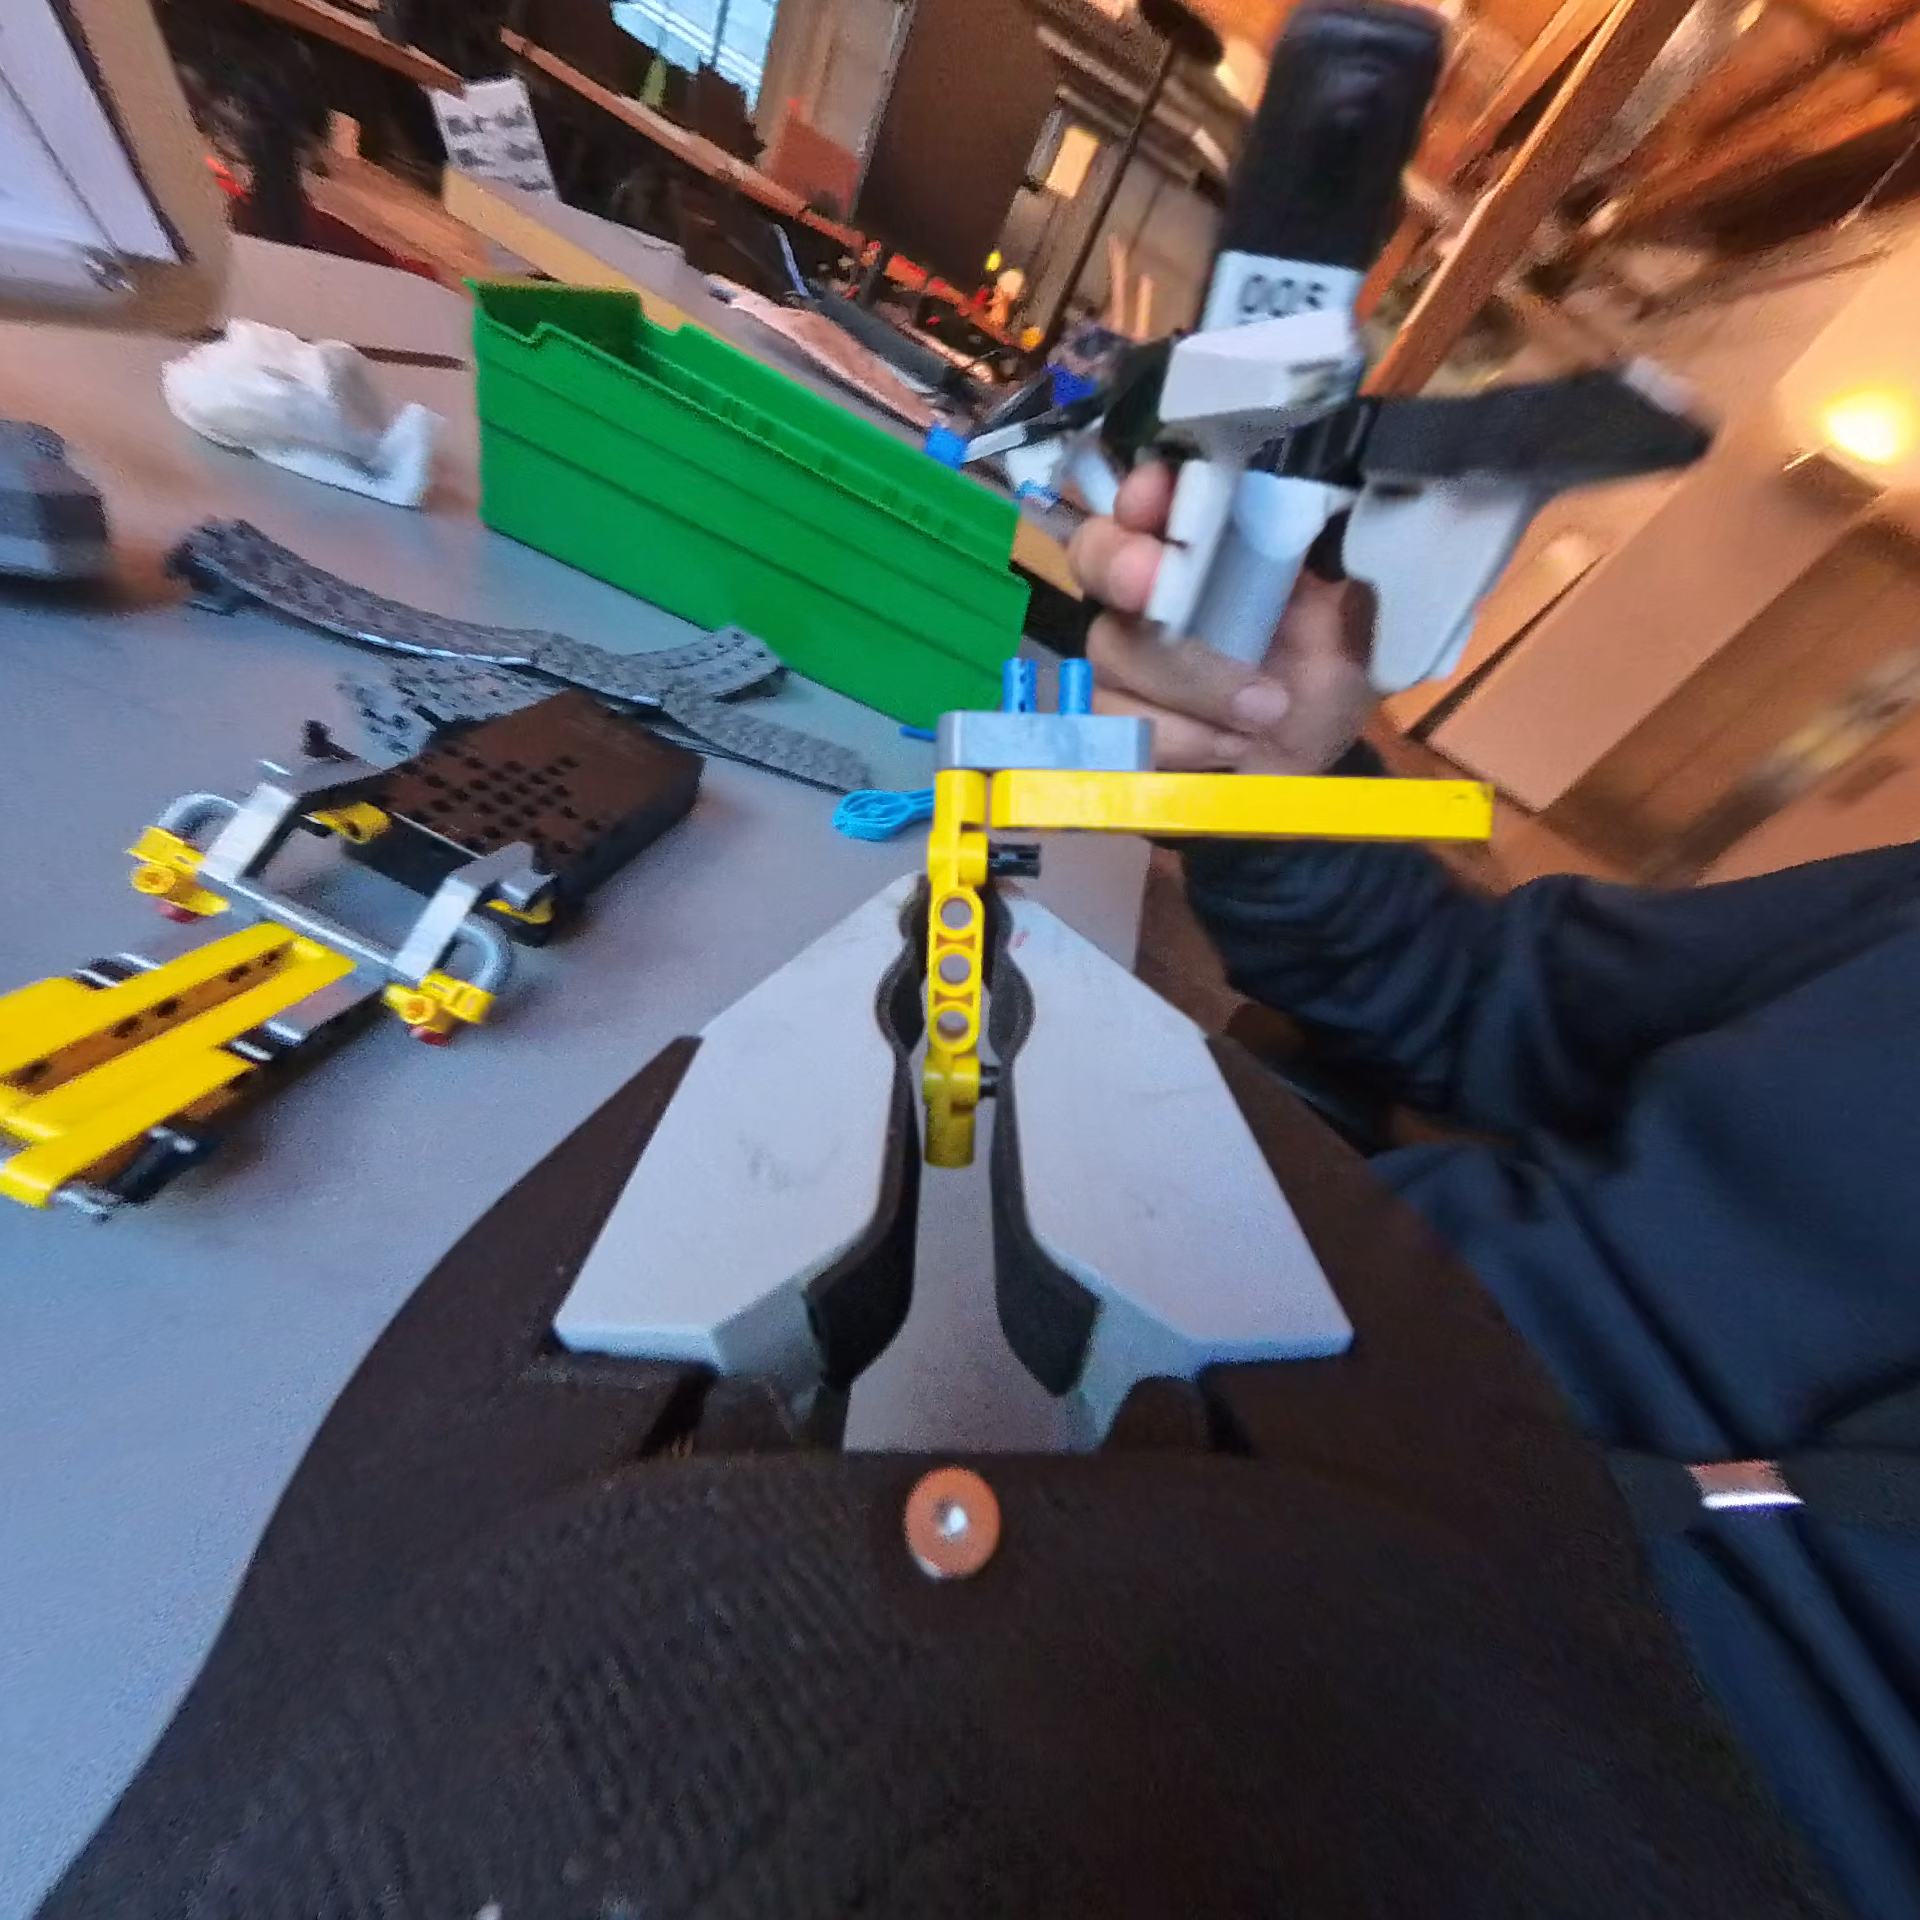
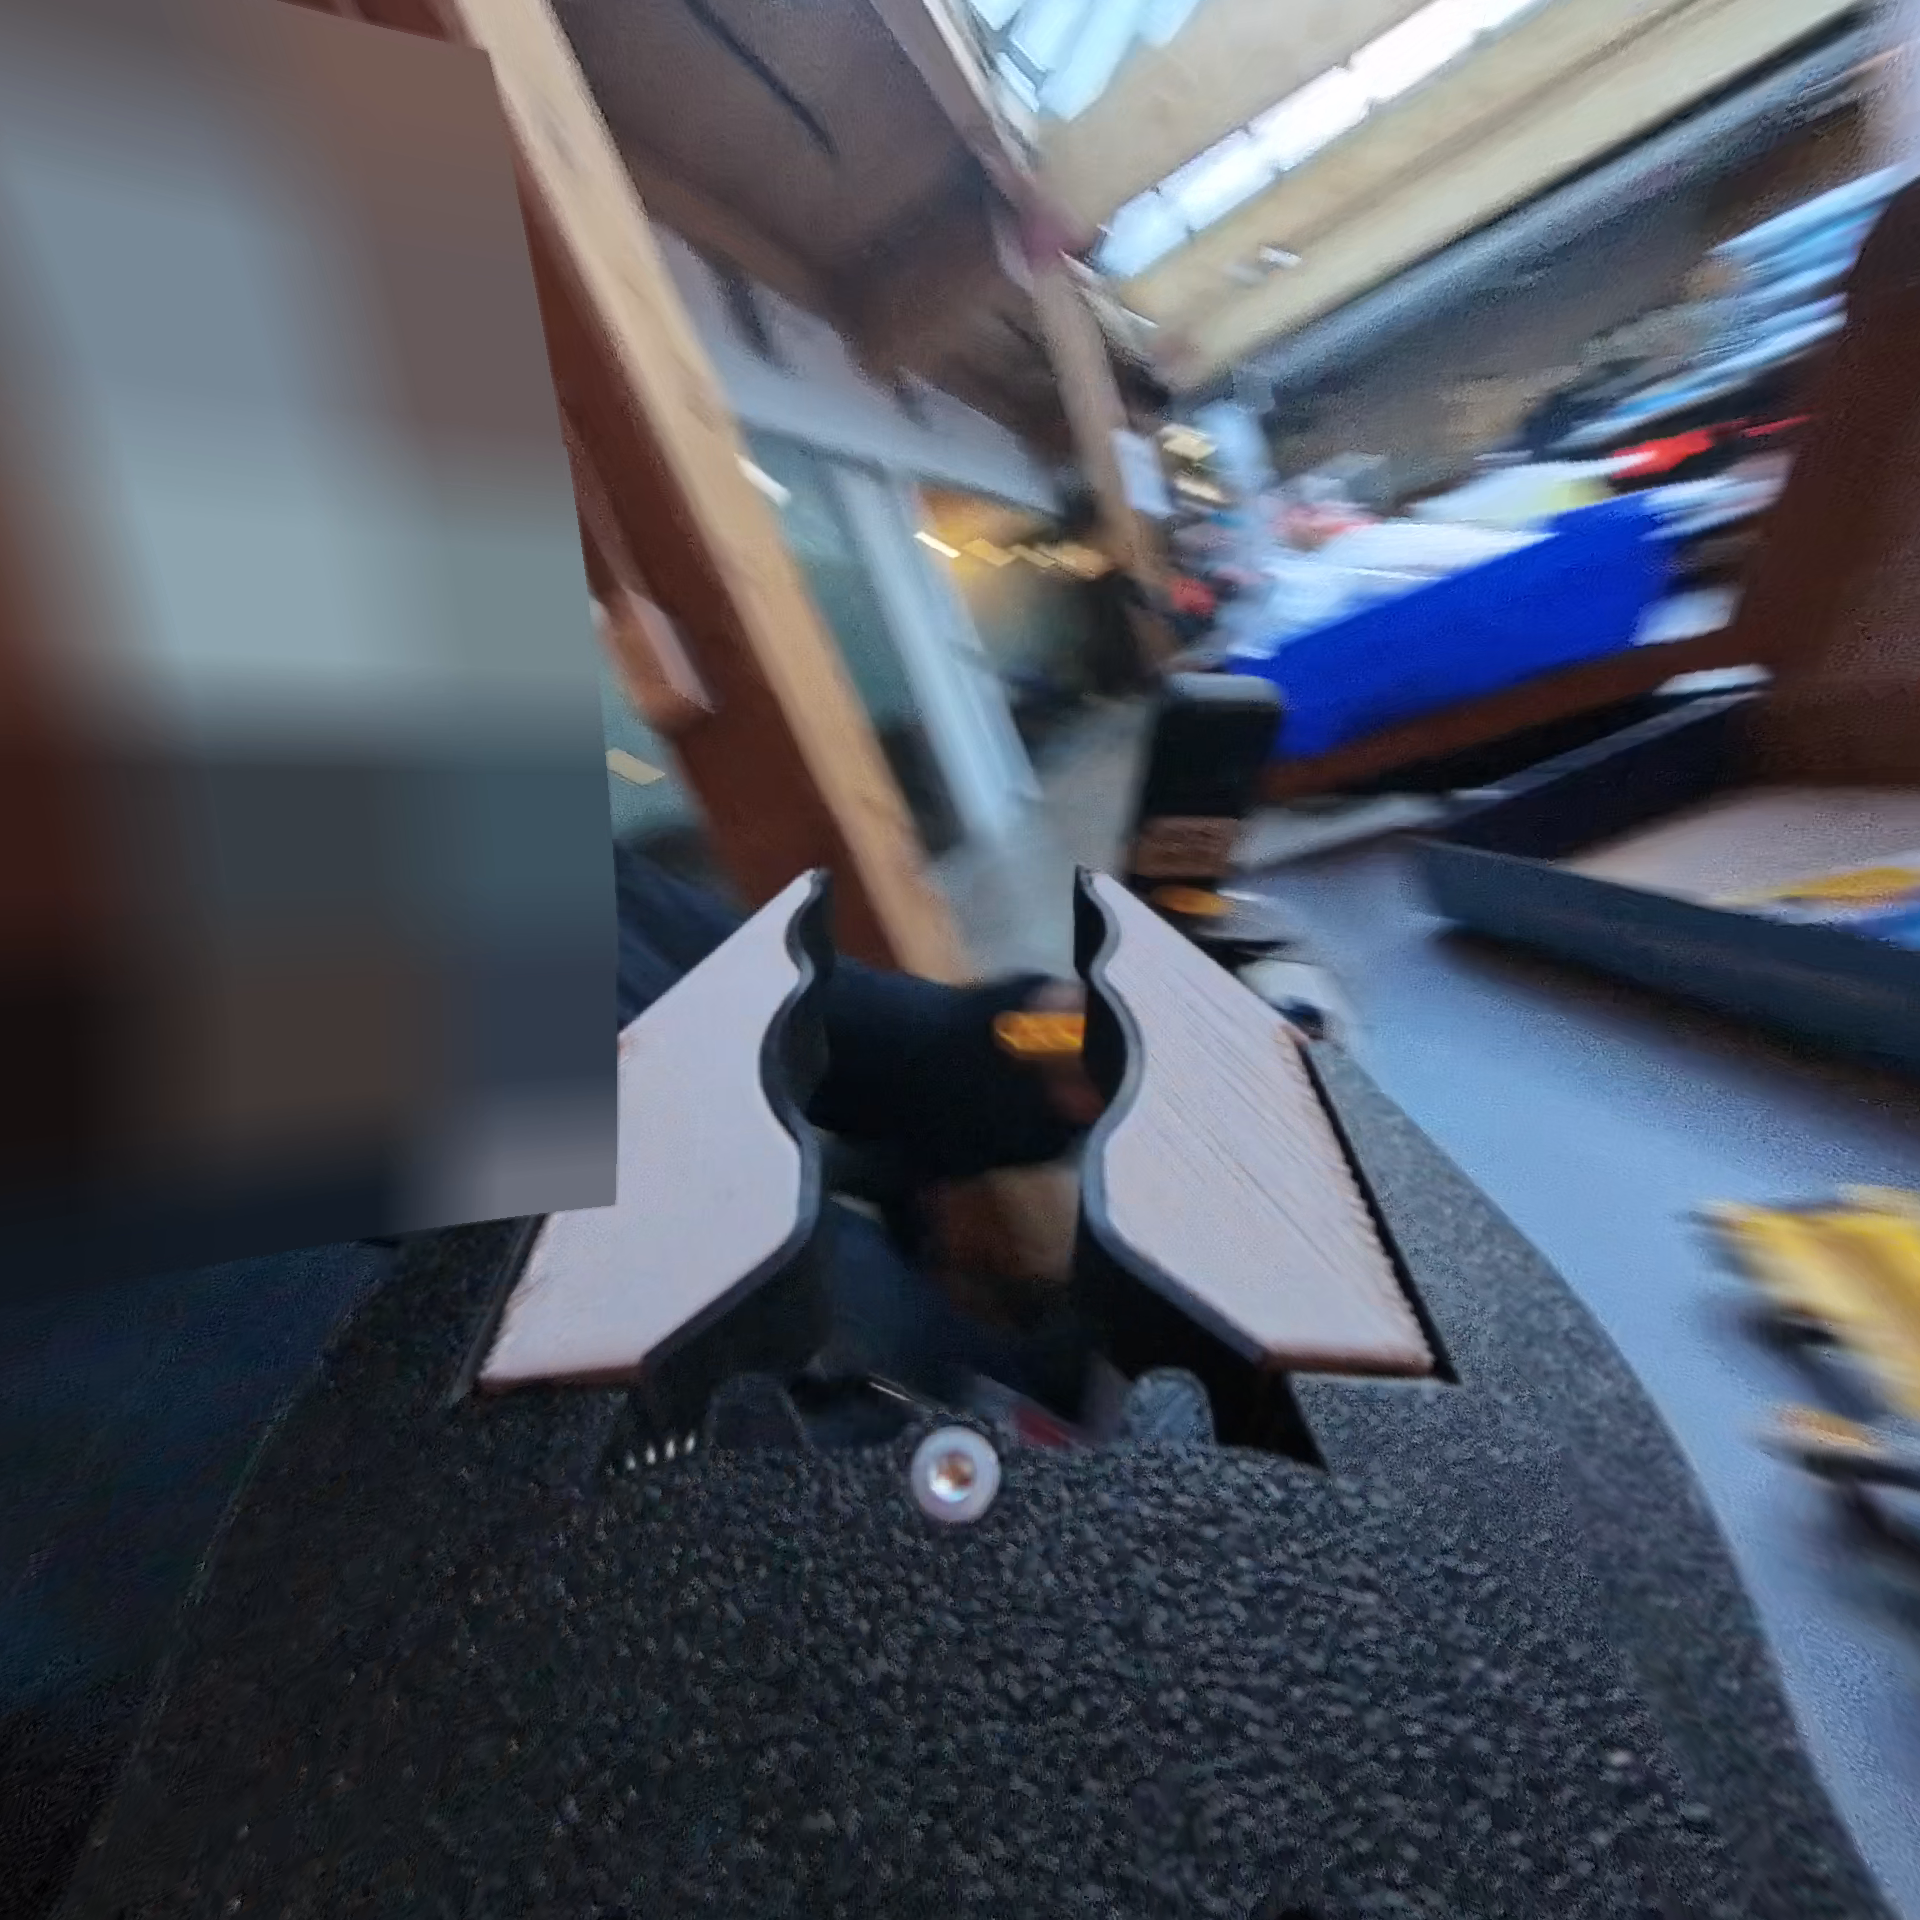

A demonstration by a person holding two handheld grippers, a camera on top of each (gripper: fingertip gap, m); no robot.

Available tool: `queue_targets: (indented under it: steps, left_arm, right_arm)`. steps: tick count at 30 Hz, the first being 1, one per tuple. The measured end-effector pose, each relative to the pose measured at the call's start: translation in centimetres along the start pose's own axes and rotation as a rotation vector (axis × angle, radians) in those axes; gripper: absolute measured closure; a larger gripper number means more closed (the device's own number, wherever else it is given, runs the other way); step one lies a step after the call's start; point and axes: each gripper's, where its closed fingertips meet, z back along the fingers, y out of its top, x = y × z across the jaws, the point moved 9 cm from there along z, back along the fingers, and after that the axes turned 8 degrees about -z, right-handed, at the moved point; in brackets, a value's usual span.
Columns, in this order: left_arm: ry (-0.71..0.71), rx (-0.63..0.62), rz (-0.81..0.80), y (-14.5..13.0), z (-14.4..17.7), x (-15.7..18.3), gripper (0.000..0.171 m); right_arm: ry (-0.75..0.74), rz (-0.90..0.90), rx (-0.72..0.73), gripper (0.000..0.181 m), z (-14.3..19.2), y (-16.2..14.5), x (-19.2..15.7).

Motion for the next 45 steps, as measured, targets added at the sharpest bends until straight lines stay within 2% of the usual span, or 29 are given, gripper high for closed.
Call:
queue_targets:
  steps: [1,4,6,9,12,14,16,17,19,22,26,28,30,37,45]
  left_arm:
    - [-0.014,0.011,0.026,-0.1,0.0,-0.1,0.166]
    - [-0.022,0.022,0.087,-0.4,-0.2,-0.3,0.166]
    - [-0.014,0.027,0.135,-0.6,-0.5,-0.5,0.166]
    - [-0.029,0.034,0.203,-1.0,-0.8,-0.4,0.166]
    - [-0.027,-0.011,0.204,-1.5,-1.4,0.0,0.166]
    - [-0.018,-0.041,0.177,-1.7,-1.7,0.3,0.165]
    - [0.018,-0.055,0.147,-1.8,-1.9,0.3,0.16]
    - [0.063,-0.067,0.11,-1.8,-1.8,0.2,0.159]
    - [0.165,-0.088,-0.011,-1.6,-1.5,-0.1,0.162]
    - [0.277,-0.134,-0.143,-1.4,-1.0,-0.4,0.162]
    - [0.344,-0.128,-0.183,-1.4,-0.6,-0.9,0.165]
    - [0.372,-0.123,-0.207,-1.3,-0.3,-1.2,0.166]
    - [0.409,-0.117,-0.231,-1.0,0.1,-1.4,0.166]
    - [0.451,-0.132,-0.293,-0.8,0.3,-1.5,0.166]
    - [0.511,-0.175,-0.414,-0.4,0.6,-1.3,0.166]
  right_arm:
    - [-0.112,0.142,-0.049,0.135,-0.1,0.0,-0.3]
    - [-0.371,0.502,-0.145,0.116,-1.0,-0.6,-1.5]
    - [-0.454,0.659,-0.184,0.111,-1.8,-1.4,-1.9]
    - [-0.496,0.741,-0.302,0.115,-3.1,-3.1,-1.5]
    - [-0.628,0.823,-0.393,0.118,-3.8,-4.1,-0.3]
    - [-0.669,0.859,-0.399,0.134,-3.9,-4.4,0.0]
    - [-0.689,0.858,-0.405,0.152,-3.8,-4.5,0.3]
    - [-0.7,0.838,-0.423,0.168,-3.7,-4.5,0.6]
    - [-0.698,0.782,-0.417,0.177,-3.6,-4.6,1.1]
    - [-0.709,0.764,-0.414,0.176,-3.6,-5.0,1.7]
    - [-0.686,0.768,-0.472,0.17,-3.7,-5.8,2.3]
    - [-0.692,0.75,-0.488,0.171,-3.6,-6.1,2.7]
    - [-0.671,0.733,-0.448,0.179,-3.4,-5.9,2.6]
    - [-0.593,0.566,-0.373,0.168,-2.6,-5.0,2.7]
    - [-0.575,0.431,-0.335,0.164,-2.2,-4.8,3.4]
